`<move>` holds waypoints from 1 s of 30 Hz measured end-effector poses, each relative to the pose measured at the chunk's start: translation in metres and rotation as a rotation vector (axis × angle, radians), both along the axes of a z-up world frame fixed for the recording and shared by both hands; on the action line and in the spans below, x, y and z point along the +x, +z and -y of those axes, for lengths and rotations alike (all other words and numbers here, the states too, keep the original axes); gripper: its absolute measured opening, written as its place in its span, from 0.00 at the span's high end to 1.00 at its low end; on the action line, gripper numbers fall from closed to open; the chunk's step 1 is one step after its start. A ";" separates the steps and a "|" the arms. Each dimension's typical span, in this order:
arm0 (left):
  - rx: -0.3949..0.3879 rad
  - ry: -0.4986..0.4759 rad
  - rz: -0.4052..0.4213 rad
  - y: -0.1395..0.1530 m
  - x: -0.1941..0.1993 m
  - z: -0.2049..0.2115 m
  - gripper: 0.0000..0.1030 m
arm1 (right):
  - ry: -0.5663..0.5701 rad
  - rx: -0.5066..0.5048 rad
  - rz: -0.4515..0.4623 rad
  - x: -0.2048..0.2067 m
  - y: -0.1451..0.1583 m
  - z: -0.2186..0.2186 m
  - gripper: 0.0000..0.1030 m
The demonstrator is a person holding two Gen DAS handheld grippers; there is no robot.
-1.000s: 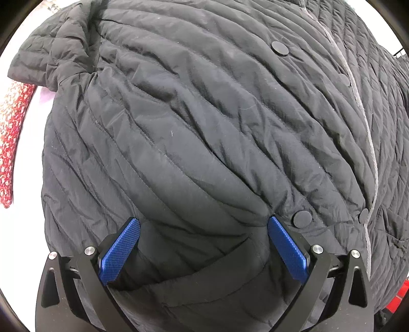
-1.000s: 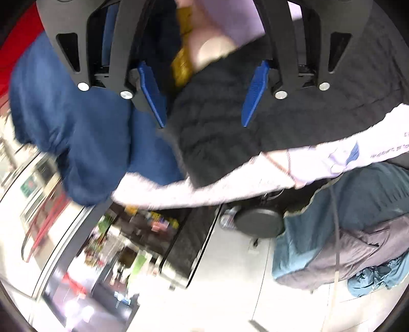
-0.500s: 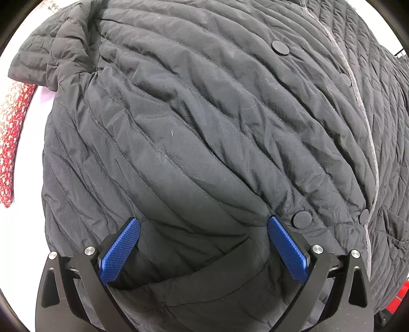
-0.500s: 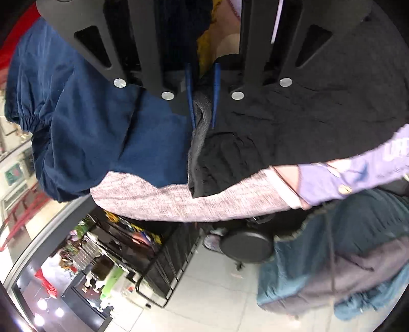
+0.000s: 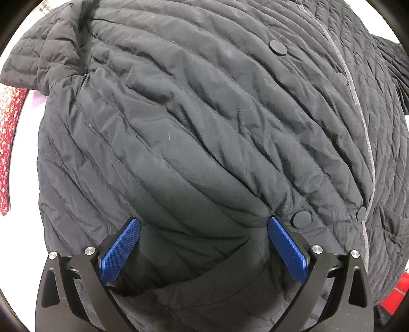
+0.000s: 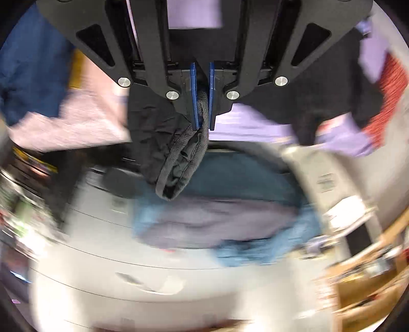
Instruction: Fold large clothes
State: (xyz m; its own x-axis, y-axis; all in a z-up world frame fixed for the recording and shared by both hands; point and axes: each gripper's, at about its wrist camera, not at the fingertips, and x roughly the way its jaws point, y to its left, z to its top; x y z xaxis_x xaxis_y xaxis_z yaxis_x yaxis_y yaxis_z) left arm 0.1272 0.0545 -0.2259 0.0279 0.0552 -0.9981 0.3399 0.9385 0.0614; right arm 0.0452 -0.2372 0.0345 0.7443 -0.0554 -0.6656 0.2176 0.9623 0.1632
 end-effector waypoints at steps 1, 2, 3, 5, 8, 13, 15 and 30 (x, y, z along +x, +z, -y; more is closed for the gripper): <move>-0.003 0.002 0.007 0.003 0.001 -0.001 0.05 | 0.106 0.047 0.012 0.010 0.004 -0.041 0.93; -0.010 0.003 0.033 0.009 0.002 -0.004 0.06 | 0.183 0.090 0.014 0.017 0.004 -0.072 0.93; -0.014 0.003 0.066 0.015 0.003 -0.008 0.06 | 0.245 0.124 0.008 0.024 0.002 -0.099 0.93; -0.007 0.007 0.135 0.029 0.006 -0.020 0.06 | 0.362 0.171 -0.015 0.037 -0.008 -0.161 0.93; 0.017 0.069 0.200 0.045 0.014 -0.053 0.06 | 0.466 0.169 -0.053 0.052 -0.028 -0.235 0.93; 0.018 0.218 0.217 0.055 0.031 -0.118 0.06 | 0.486 0.226 -0.218 0.085 -0.086 -0.296 0.93; 0.029 0.226 0.216 0.055 0.038 -0.134 0.06 | 0.478 0.227 -0.243 0.094 -0.104 -0.307 0.93; -0.128 0.094 0.291 0.089 0.127 -0.131 0.06 | 0.216 0.078 -0.348 0.089 -0.152 -0.238 0.25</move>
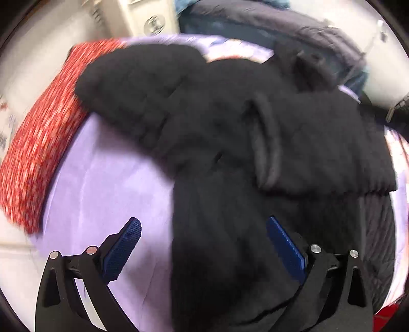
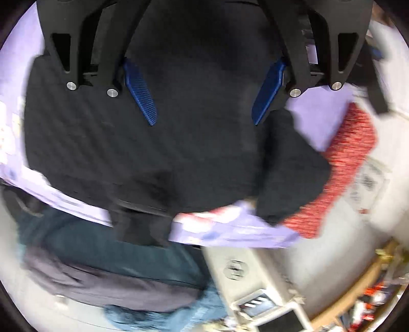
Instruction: Fold large clothes
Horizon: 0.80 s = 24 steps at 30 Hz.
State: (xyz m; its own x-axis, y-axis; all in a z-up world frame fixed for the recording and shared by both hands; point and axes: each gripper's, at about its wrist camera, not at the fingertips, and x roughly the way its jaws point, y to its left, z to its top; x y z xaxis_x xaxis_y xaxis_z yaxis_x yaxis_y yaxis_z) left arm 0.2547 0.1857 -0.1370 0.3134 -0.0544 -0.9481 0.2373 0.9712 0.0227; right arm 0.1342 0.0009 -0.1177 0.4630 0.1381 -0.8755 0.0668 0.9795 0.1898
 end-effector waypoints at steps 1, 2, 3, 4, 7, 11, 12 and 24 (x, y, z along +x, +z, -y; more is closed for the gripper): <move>-0.007 -0.021 0.007 0.001 0.005 0.011 0.06 | -0.034 -0.060 -0.029 -0.003 -0.010 0.016 0.25; -0.015 -0.054 0.014 0.002 0.013 0.023 0.06 | -0.048 -0.090 -0.047 -0.005 -0.014 0.025 0.25; -0.021 -0.080 0.016 0.002 0.017 0.035 0.06 | -0.061 -0.130 -0.071 -0.008 -0.022 0.037 0.25; -0.030 -0.115 0.013 0.000 0.025 0.050 0.06 | -0.064 -0.159 -0.091 -0.011 -0.029 0.047 0.25; -0.040 -0.201 -0.013 -0.012 0.030 0.089 0.06 | -0.037 -0.199 -0.191 -0.014 -0.055 0.064 0.25; 0.050 -0.282 -0.106 -0.052 0.036 0.134 0.06 | -0.056 -0.117 -0.283 -0.018 -0.083 0.083 0.20; 0.069 -0.281 -0.123 -0.060 0.038 0.136 0.05 | -0.073 -0.095 -0.288 -0.018 -0.087 0.087 0.19; -0.002 -0.273 -0.230 -0.097 0.082 0.121 0.04 | -0.062 -0.104 -0.387 0.002 -0.122 0.097 0.05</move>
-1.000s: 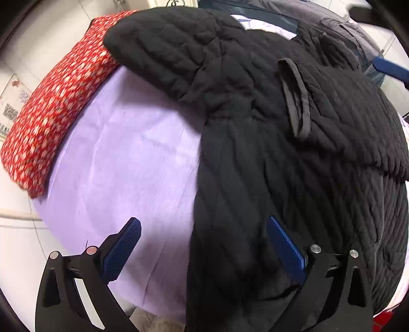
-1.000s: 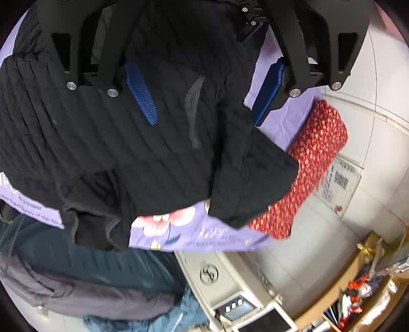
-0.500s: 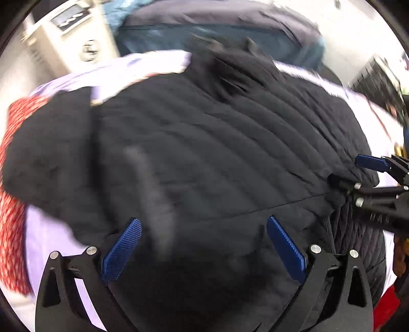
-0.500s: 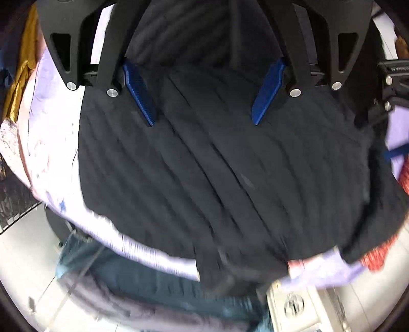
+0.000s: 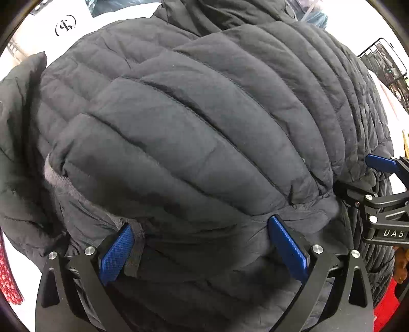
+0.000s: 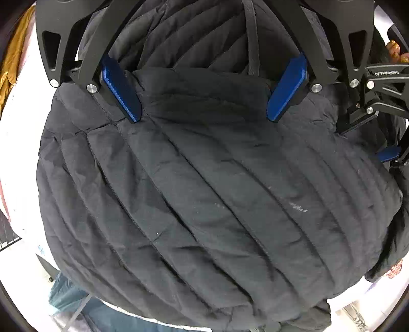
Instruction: Fold large clothes
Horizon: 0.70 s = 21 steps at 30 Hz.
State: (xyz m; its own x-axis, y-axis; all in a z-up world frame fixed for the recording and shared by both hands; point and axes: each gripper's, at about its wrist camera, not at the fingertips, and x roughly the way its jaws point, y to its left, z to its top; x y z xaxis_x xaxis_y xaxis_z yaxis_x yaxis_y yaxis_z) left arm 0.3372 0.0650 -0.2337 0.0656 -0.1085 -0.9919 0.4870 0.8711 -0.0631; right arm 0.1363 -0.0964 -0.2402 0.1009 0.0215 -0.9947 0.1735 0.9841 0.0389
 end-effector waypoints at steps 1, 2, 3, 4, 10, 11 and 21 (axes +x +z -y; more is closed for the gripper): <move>0.009 0.000 0.001 -0.002 0.003 0.002 0.04 | 0.000 0.001 -0.003 0.002 -0.002 0.002 0.05; 0.017 0.000 0.005 -0.003 0.003 0.000 0.04 | 0.001 0.002 -0.002 0.006 -0.003 0.004 0.05; 0.025 0.001 0.009 -0.004 0.005 0.001 0.04 | 0.000 0.002 0.003 0.006 -0.003 0.005 0.05; 0.031 0.002 0.014 -0.006 0.004 0.006 0.04 | -0.002 0.001 0.011 0.005 -0.004 0.007 0.05; 0.036 0.006 0.040 -0.007 0.003 0.013 0.04 | -0.015 -0.017 0.060 -0.006 -0.003 0.010 0.05; 0.034 0.005 0.043 -0.007 -0.008 0.012 0.04 | -0.018 -0.018 0.059 -0.009 0.000 0.009 0.05; 0.017 0.006 0.098 0.025 -0.065 -0.013 0.05 | -0.048 -0.030 -0.024 -0.014 0.027 -0.010 0.05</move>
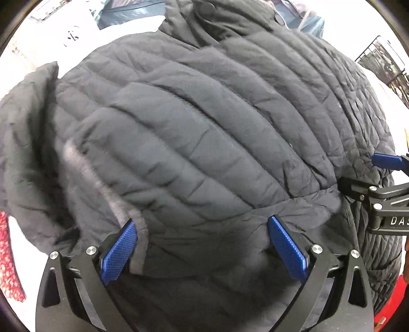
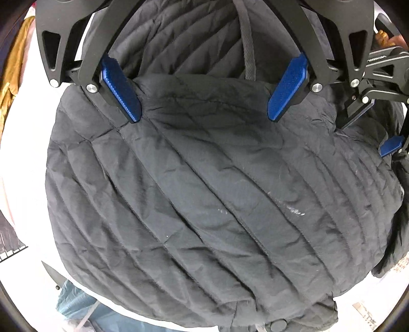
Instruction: Fold large clothes
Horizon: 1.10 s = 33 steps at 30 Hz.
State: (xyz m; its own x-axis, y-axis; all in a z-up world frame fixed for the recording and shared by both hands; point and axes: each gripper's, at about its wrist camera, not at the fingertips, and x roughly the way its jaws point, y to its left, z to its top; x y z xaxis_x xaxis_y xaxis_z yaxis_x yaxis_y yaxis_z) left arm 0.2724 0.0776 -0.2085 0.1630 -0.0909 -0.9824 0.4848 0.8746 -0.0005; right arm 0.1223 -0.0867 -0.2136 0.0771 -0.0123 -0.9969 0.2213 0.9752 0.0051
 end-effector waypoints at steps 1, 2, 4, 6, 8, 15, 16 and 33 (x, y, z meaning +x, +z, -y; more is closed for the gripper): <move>0.007 0.018 0.023 0.010 -0.001 -0.004 0.06 | -0.003 -0.005 0.002 -0.001 0.003 -0.001 0.05; 0.009 0.034 0.055 0.019 -0.004 -0.008 0.06 | -0.007 -0.009 0.008 -0.002 0.009 -0.003 0.05; -0.006 0.063 0.129 0.042 -0.004 -0.019 0.06 | -0.015 -0.004 0.019 -0.006 0.017 -0.007 0.05; -0.020 0.086 0.216 0.068 0.002 -0.033 0.06 | -0.029 0.016 0.036 -0.011 0.025 -0.010 0.05; 0.028 0.098 0.314 0.090 0.016 -0.045 0.06 | -0.039 0.046 0.041 -0.015 0.030 -0.014 0.05; 0.219 0.164 0.315 0.106 0.113 -0.074 0.06 | -0.015 0.059 0.075 -0.033 0.062 -0.029 0.05; 0.231 0.168 0.287 0.104 0.127 -0.073 0.06 | -0.018 0.055 0.079 -0.035 0.067 -0.028 0.05; 0.138 0.267 0.103 0.064 0.153 -0.119 0.81 | -0.175 0.062 0.066 -0.080 0.081 0.044 0.05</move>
